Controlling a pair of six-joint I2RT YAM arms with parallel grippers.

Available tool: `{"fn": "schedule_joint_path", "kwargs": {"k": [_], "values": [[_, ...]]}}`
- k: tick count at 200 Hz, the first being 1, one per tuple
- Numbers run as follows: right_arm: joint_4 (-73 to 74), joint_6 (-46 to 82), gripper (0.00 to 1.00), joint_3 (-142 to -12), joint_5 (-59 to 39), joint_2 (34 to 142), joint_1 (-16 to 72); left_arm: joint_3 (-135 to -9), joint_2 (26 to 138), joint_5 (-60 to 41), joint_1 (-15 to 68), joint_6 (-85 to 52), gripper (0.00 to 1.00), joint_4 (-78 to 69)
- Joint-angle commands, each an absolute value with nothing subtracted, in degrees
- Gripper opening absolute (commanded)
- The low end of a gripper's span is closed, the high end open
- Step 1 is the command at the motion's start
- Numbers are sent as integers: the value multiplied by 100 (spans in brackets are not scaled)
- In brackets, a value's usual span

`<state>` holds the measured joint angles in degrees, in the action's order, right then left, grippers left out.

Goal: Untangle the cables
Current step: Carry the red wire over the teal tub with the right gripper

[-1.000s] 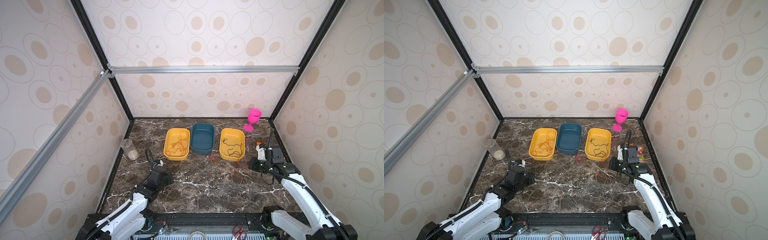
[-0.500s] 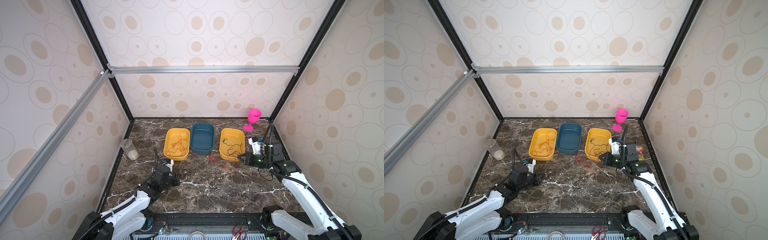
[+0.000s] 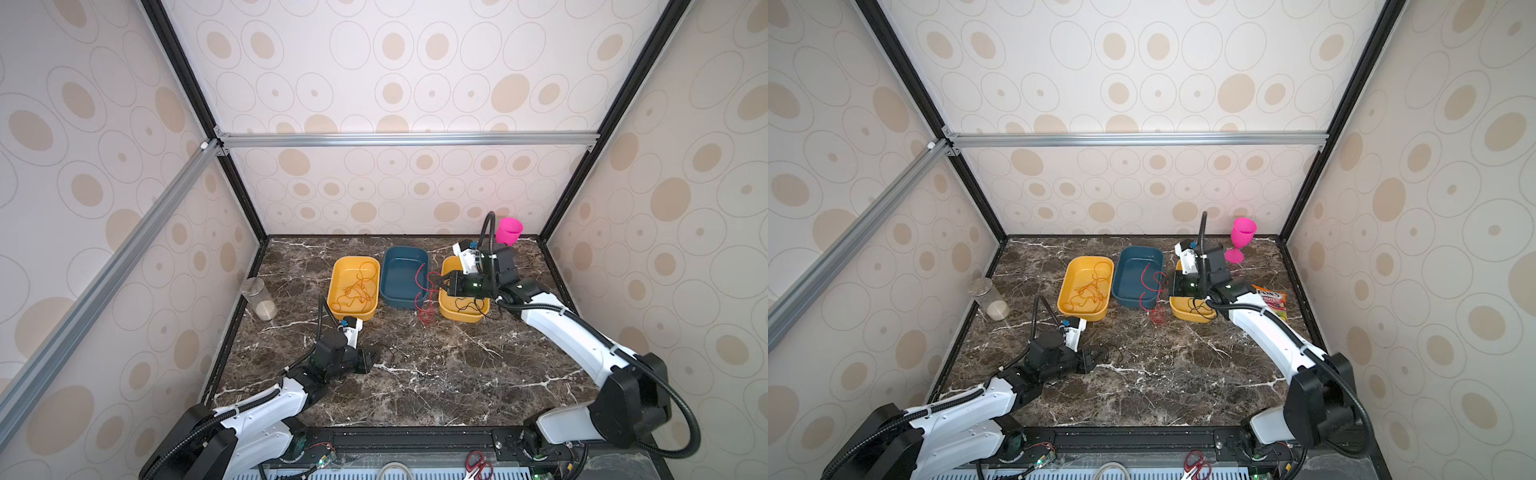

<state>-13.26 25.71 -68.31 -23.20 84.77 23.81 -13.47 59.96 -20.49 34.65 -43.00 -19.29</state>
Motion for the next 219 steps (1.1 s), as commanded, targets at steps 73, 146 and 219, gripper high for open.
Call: {"fn": "schedule_joint_path", "kwargs": {"k": [73, 146, 219], "values": [[-830, 2707, 6, -8751, -1605, 11151, 2704, -1371, 5816, -1847, 3507, -4096, 42, -1648], [-1547, 2349, 37, -8962, -1043, 11140, 2931, -1444, 5006, -1239, 3455, -4190, 61, -760], [-1670, 2413, 53, -7736, -1202, 10098, 3613, -1777, 4743, -848, 3131, -4091, 64, 204]]}}
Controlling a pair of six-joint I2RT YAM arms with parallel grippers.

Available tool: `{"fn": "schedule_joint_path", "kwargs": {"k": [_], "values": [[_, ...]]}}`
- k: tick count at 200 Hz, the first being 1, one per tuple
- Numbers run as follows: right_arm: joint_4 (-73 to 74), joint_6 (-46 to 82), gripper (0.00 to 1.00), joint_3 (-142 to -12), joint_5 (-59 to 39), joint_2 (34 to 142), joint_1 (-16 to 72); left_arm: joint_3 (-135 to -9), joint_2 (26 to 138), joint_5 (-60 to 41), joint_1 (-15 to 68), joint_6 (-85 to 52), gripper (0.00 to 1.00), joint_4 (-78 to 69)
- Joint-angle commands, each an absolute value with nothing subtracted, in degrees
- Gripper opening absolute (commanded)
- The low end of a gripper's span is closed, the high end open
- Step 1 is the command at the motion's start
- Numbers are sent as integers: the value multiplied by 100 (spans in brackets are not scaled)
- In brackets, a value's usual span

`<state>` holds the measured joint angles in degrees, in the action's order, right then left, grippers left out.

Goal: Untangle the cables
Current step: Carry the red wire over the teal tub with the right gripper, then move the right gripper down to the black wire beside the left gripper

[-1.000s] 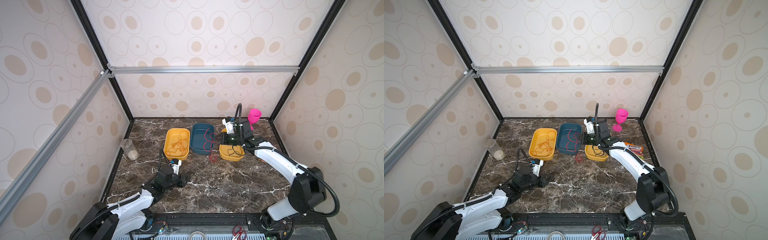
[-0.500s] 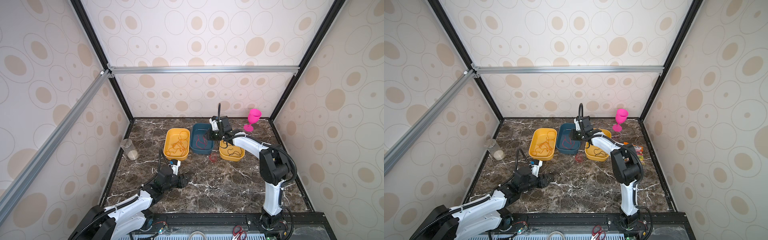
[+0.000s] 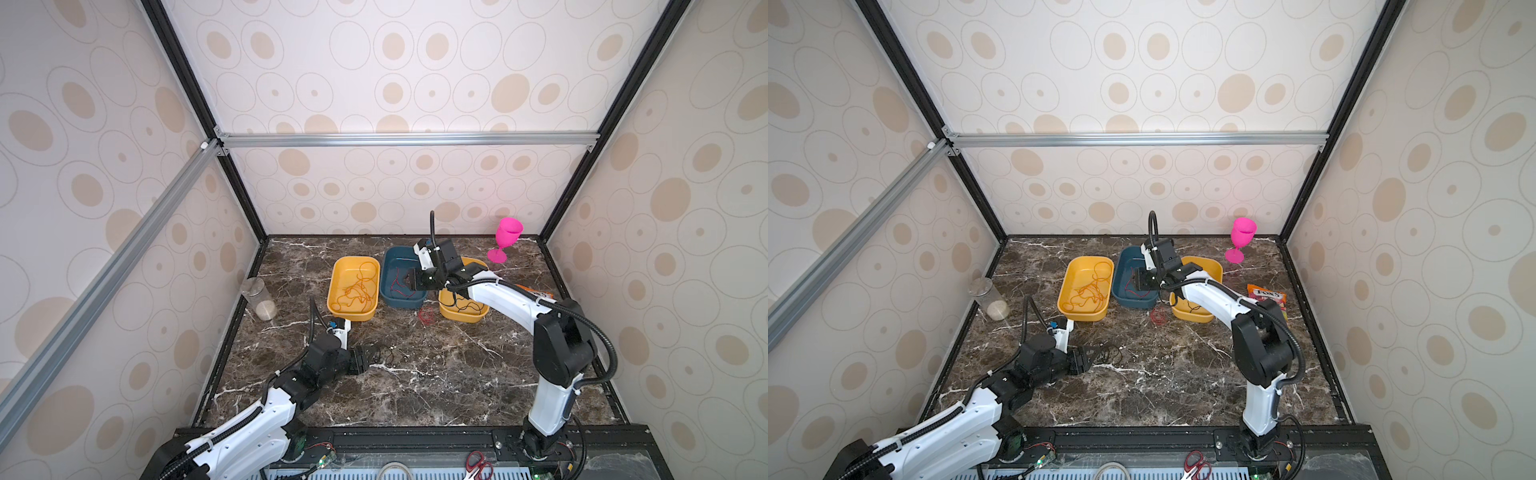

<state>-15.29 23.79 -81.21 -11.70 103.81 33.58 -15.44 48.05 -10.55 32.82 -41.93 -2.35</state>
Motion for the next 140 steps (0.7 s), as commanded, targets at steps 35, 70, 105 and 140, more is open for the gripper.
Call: {"fn": "schedule_joint_path", "kwargs": {"k": [35, 70, 105, 140], "values": [[-1688, 2551, 57, -7222, -1379, 9882, 4155, -1570, 4731, -901, 3032, -4232, 63, 99], [-1514, 2815, 57, -6718, -1503, 9861, 4669, -1494, 4934, -795, 2961, -4228, 61, 41], [-1374, 3037, 58, -6381, -1640, 9894, 5013, -1562, 5490, -627, 2920, -4132, 57, -66], [-943, 3325, 57, -6293, -1904, 10205, 5119, -1573, 5856, -558, 2818, -4124, 57, -307]]}}
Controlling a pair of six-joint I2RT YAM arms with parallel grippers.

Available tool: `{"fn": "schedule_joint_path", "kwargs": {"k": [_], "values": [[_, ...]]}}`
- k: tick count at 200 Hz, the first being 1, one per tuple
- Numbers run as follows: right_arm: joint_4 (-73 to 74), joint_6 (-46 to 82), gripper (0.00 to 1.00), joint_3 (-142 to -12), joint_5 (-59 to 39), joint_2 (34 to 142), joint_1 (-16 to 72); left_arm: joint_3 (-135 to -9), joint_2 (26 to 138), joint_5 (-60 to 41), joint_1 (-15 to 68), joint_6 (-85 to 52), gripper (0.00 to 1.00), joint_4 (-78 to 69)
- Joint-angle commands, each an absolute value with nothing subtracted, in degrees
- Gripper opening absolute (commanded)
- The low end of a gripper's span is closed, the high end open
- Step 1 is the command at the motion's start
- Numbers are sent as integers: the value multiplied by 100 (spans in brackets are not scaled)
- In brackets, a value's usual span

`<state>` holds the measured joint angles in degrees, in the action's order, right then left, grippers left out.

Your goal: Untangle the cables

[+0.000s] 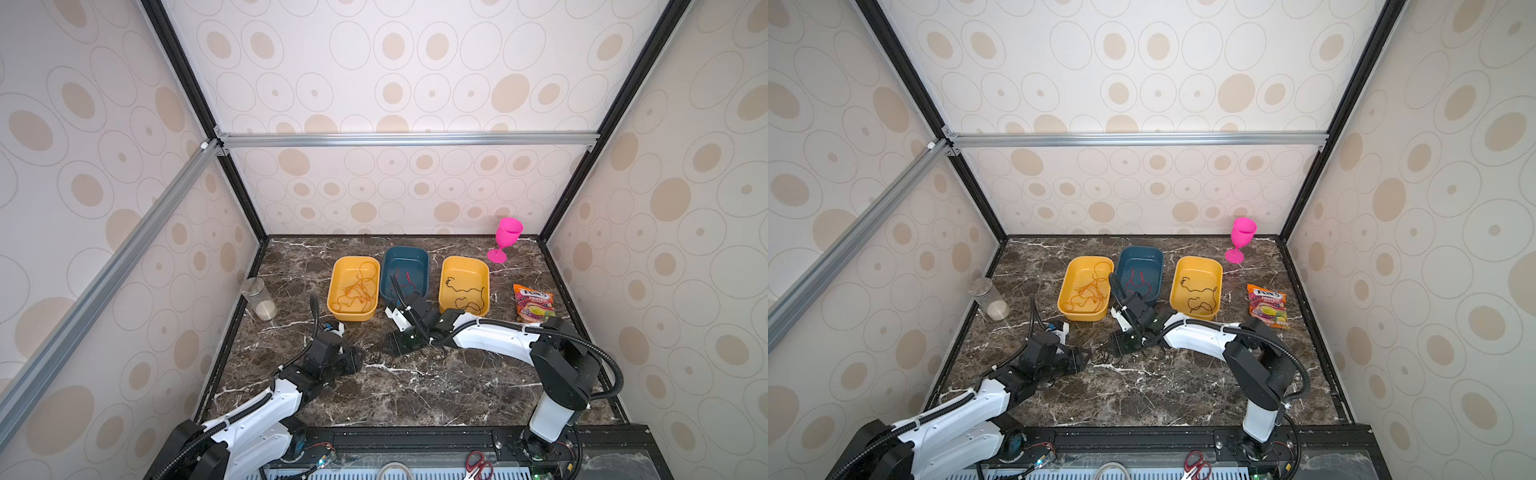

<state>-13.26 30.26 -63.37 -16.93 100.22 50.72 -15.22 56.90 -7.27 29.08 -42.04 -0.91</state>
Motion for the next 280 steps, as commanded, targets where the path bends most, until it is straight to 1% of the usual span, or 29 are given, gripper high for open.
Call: {"fn": "schedule_joint_path", "kwargs": {"k": [1, 13, 29, 53, 64, 88, 105, 155, 203, 219, 240, 258, 280], "values": [[-933, 3328, 57, -6293, -1910, 10213, 5117, -1573, 5868, -560, 2811, -4123, 57, -321], [-843, 3373, 55, -6293, -1940, 10331, 5131, -1578, 5989, -638, 2785, -4098, 57, -449], [-757, 3405, 46, -6267, -1919, 10436, 5133, -1615, 6155, -688, 2764, -4011, 56, -524], [-815, 3291, 23, -6289, -1788, 10520, 5133, -1687, 6364, -650, 2745, -3938, 56, -524], [-946, 3193, 16, -6310, -1632, 10525, 5134, -1694, 6430, -642, 2729, -3916, 56, -570], [-1156, 2944, 7, -6303, -1302, 10535, 5130, -1748, 6585, -658, 2706, -3859, 55, -639], [-1226, 2775, 2, -6288, -1151, 10531, 5128, -1799, 6728, -702, 2696, -3815, 55, -703], [-1204, 2659, 0, -6267, -1067, 10607, 5124, -1925, 7206, -1151, 2696, -3683, 53, -959], [-1117, 2678, 0, -6223, -1134, 10642, 5090, -1929, 7514, -1241, 2691, -3550, 44, -1267], [-1103, 2692, 0, -6199, -1168, 10619, 5076, -1998, 7644, -1345, 2690, -3483, 38, -1386], [-1056, 2724, 0, -6149, -1195, 10569, 5040, -2065, 7845, -1585, 2691, -3454, 27, -1536], [-1028, 2738, 0, -6109, -1220, 10532, 5014, -2048, 7916, -1680, 2689, -3462, 20, -1574], [-1011, 2766, 0, -6082, -1239, 10505, 4998, -2030, 7879, -1629, 2688, -3438, 7, -1569]]}}
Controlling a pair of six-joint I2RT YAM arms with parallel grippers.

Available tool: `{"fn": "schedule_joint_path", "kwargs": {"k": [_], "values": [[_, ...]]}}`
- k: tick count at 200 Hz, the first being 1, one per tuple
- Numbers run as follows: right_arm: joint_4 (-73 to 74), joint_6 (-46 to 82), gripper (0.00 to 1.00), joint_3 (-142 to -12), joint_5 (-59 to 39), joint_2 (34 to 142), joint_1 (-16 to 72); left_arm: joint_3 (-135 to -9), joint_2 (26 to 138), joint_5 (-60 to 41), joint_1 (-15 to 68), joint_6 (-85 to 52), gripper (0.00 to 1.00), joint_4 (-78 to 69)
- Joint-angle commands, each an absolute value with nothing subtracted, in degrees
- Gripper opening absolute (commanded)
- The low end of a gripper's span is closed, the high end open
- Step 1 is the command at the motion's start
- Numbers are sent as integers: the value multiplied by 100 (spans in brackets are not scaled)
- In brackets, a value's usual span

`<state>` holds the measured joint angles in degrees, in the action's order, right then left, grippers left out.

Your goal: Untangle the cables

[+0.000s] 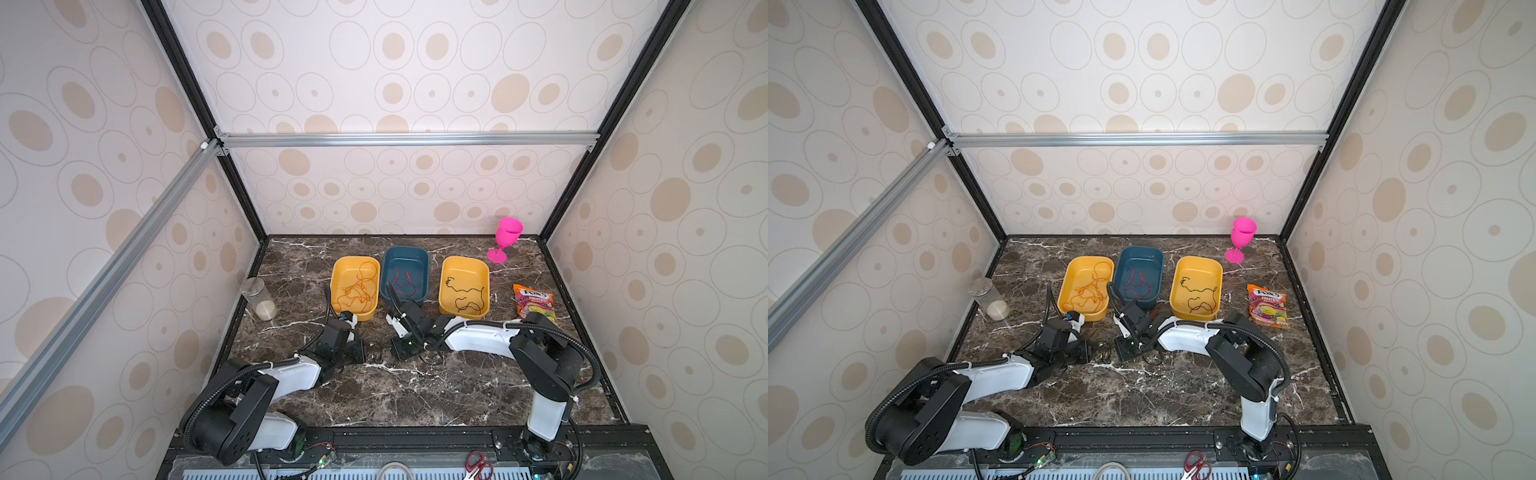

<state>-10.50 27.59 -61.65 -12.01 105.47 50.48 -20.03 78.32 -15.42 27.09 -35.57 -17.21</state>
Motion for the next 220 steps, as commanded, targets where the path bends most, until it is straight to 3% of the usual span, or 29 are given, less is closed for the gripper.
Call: {"fn": "schedule_joint_path", "kwargs": {"k": [1, 18, 119, 220], "values": [[-1011, 2767, 0, -6082, -1239, 10504, 4995, -2030, 7877, -1623, 2684, -3433, 7, -1567], [-1024, 2768, 0, -6078, -1239, 10481, 4979, -2048, 7788, -1540, 2688, -3419, 0, -1480], [-1452, 2546, 0, -5462, -900, 9523, 4575, -2043, 6356, -290, 2524, -3604, 0, -366], [-2151, 2299, 0, -4854, -487, 8176, 4036, -2436, 5313, 276, 2049, -3536, 0, 844]]}}
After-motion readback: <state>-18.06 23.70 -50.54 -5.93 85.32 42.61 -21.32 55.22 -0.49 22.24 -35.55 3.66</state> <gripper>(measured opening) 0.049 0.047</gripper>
